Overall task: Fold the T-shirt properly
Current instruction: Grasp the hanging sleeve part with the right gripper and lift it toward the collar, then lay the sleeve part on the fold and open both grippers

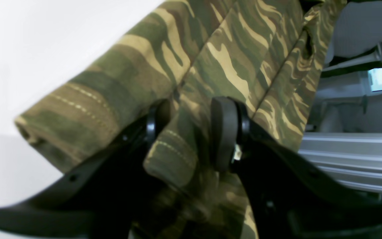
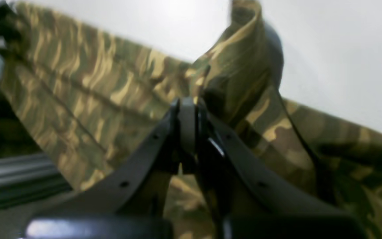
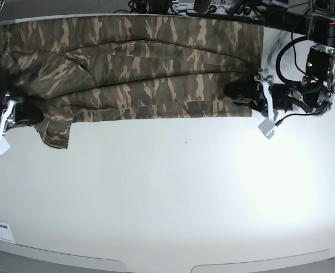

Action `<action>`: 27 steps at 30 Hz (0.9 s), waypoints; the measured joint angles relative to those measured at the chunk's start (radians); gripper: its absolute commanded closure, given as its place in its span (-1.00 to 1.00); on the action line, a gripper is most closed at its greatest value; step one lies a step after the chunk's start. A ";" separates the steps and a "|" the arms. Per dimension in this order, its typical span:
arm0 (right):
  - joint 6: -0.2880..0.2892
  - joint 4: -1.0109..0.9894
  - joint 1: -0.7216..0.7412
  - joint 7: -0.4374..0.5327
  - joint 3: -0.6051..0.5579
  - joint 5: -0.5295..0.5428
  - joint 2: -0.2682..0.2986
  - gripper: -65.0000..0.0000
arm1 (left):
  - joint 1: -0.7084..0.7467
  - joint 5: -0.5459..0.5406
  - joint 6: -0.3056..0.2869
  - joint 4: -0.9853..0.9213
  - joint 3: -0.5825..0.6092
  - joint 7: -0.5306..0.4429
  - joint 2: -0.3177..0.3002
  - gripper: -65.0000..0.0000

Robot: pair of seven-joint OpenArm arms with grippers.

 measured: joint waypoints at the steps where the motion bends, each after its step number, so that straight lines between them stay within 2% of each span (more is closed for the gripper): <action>1: -0.002 0.029 -0.021 0.000 0.000 0.005 0.008 1.00 | 0.000 0.000 0.000 0.000 0.000 0.000 0.000 0.27; 9: -0.001 0.142 -0.132 0.000 0.000 0.005 0.042 1.00 | 0.000 0.000 0.000 0.000 0.000 0.000 0.000 0.27; 21: -0.002 0.220 -0.255 0.004 0.000 0.008 0.063 1.00 | -0.001 0.000 0.000 0.000 0.000 0.000 0.000 0.27; 27: -0.001 0.298 -0.296 0.004 0.000 0.008 0.122 1.00 | -0.001 0.000 0.000 0.000 0.000 0.000 0.000 0.27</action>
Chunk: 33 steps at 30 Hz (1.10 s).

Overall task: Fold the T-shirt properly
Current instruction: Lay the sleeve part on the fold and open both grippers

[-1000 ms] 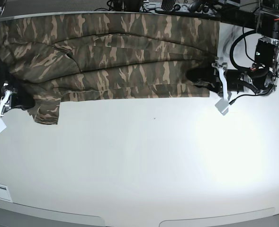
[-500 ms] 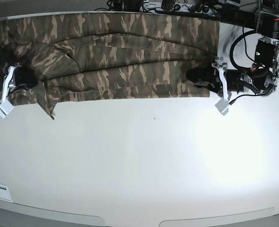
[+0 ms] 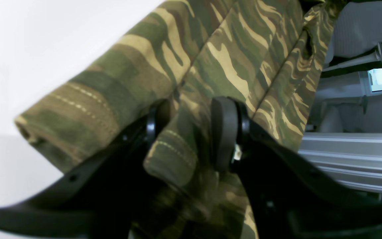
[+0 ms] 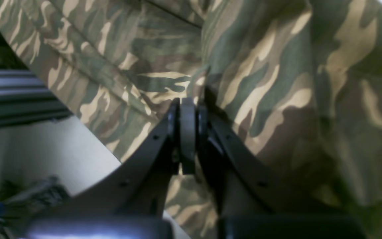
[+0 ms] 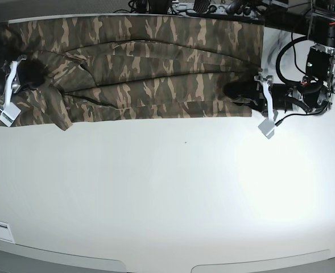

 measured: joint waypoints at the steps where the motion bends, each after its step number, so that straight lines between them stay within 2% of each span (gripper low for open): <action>1: 0.000 0.013 -0.007 0.000 0.000 0.005 0.009 1.00 | 0.000 0.000 0.000 0.000 0.000 0.000 0.000 0.27; 6: 0.000 0.037 -0.062 -0.001 0.000 0.007 0.033 1.00 | 0.000 0.000 0.000 0.000 0.000 0.000 0.000 0.27; 14: 0.000 0.038 -0.134 0.001 0.000 0.007 0.035 1.00 | -0.006 0.001 0.000 0.000 0.000 0.008 0.000 0.27; 27: 0.000 0.037 -0.200 0.004 0.000 0.006 0.105 1.00 | -0.027 0.018 0.000 0.000 0.000 0.010 -0.001 0.27; 33: 0.000 0.022 -0.201 0.008 0.000 -0.068 0.104 1.00 | -0.028 0.018 0.000 -0.001 0.000 0.008 -0.016 0.27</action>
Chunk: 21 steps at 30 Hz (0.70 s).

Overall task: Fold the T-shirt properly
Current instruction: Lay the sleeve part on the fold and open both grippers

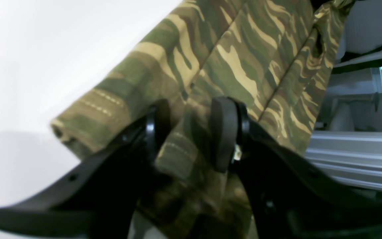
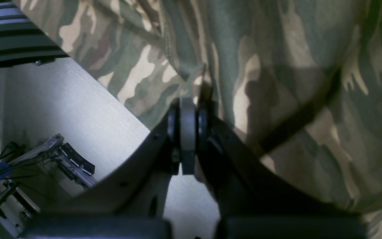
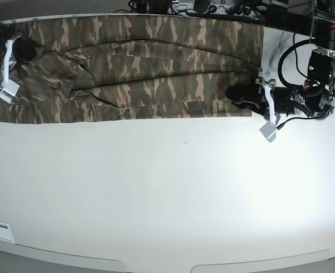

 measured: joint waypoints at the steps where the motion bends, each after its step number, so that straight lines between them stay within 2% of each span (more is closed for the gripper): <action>1: 0.000 -0.009 0.000 0.000 0.000 -0.042 0.000 1.00 | 0.000 0.000 0.000 0.000 0.000 0.000 -0.005 0.27; 6: 0.000 -0.058 0.001 0.005 0.000 -0.247 -0.007 1.00 | -0.009 0.000 0.000 0.000 0.000 0.003 -0.023 0.27; 9: 0.000 -0.082 0.000 0.092 0.000 -0.394 -0.024 1.00 | -0.019 -0.010 0.000 0.000 0.000 0.004 -0.031 0.27; 12: -0.089 -0.088 0.000 0.161 0.000 -0.412 -0.024 1.00 | -0.019 -0.020 0.000 0.000 0.000 0.003 -0.037 0.27; 13: -0.114 -0.088 0.000 0.177 0.000 -0.407 -0.024 0.89 | -0.019 -0.024 0.000 0.000 0.000 0.004 -0.036 0.27; 15: -0.128 -0.088 0.003 0.195 0.000 -0.396 -0.024 0.50 | -0.019 -0.027 0.000 0.000 0.000 0.007 -0.034 0.27; 18: -0.109 -0.088 0.003 0.187 0.000 -0.397 -0.024 -0.08 | -0.021 -0.027 0.000 0.000 0.000 0.019 -0.034 0.27; 19: -0.099 -0.088 0.003 0.166 0.000 -0.397 -0.024 -0.19 | -0.026 -0.027 0.000 0.000 0.000 0.039 -0.034 0.27; 21: -0.064 -0.088 0.003 0.105 0.000 -0.396 -0.024 -0.22 | -0.040 -0.038 0.000 0.000 0.000 0.077 -0.035 0.27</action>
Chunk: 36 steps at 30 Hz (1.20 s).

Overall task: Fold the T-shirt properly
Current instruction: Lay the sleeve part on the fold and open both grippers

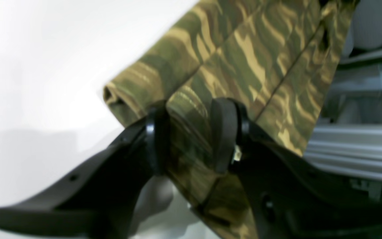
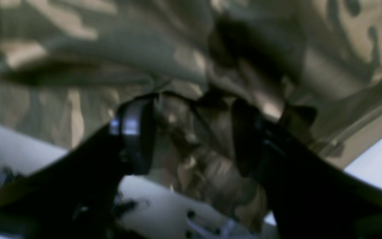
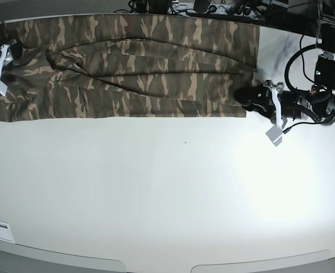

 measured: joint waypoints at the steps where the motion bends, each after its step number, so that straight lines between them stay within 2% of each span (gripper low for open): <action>1: 0.003 0.000 0.000 -0.038 0.000 0.000 0.000 -0.22 | -0.010 -0.005 0.000 0.000 0.000 0.010 -0.003 0.27; 3: 0.007 0.000 0.000 -0.100 0.000 -0.001 0.000 -0.22 | -0.027 -0.027 0.000 0.000 0.000 0.019 -0.014 0.27; 5: 0.007 0.000 0.000 -0.105 0.000 -0.004 0.000 -0.22 | -0.036 -0.063 0.000 0.000 0.000 0.018 -0.033 0.27; 11: -0.116 0.007 0.000 -0.100 0.000 -0.002 0.028 -0.20 | -0.072 -0.067 0.000 -0.001 0.000 0.021 -0.061 0.27; 15: -0.172 0.022 0.003 -0.083 0.000 -0.128 0.060 -0.20 | -0.105 -0.068 0.000 -0.001 0.000 0.016 -0.063 0.27; 18: -0.267 0.039 0.002 -0.010 0.000 -0.201 0.054 -0.19 | -0.104 -0.065 0.000 -0.002 0.000 0.020 -0.063 0.27; 20: -0.327 0.056 0.003 0.036 0.000 -0.261 0.052 -0.06 | -0.104 -0.064 0.000 -0.002 0.000 0.020 -0.062 0.27; 21: -0.332 0.066 0.003 0.050 0.000 -0.309 0.049 0.08 | -0.104 -0.064 0.000 -0.002 0.000 0.016 -0.063 0.27; 25: -0.435 0.112 0.002 0.061 0.000 -0.488 0.011 0.77 | -0.104 -0.064 0.000 -0.001 0.000 0.001 -0.063 0.27; 27: -0.466 0.124 0.003 0.061 0.000 -0.556 -0.009 0.87 | -0.104 -0.064 0.000 -0.002 0.000 0.001 -0.063 0.27; 31: -0.520 0.124 0.003 0.061 0.000 -0.631 -0.060 0.88 | -0.104 -0.064 0.000 -0.002 0.000 0.001 -0.063 0.29; 32: -0.530 0.124 0.003 0.061 0.000 -0.647 -0.074 0.94 | -0.104 -0.064 0.000 -0.002 0.000 0.001 -0.063 0.38; 34: -0.572 0.125 0.003 0.092 0.000 -0.690 -0.098 1.00 | -0.104 -0.064 0.000 -0.002 0.000 0.001 -0.063 0.90; 35: -0.591 0.133 0.003 0.107 0.000 -0.716 -0.110 1.00 | -0.104 -0.064 0.000 -0.002 0.000 0.001 -0.063 1.00; 36: -0.606 0.148 0.003 0.117 0.000 -0.739 -0.122 1.00 | -0.104 -0.065 0.000 -0.002 0.000 0.001 -0.063 1.00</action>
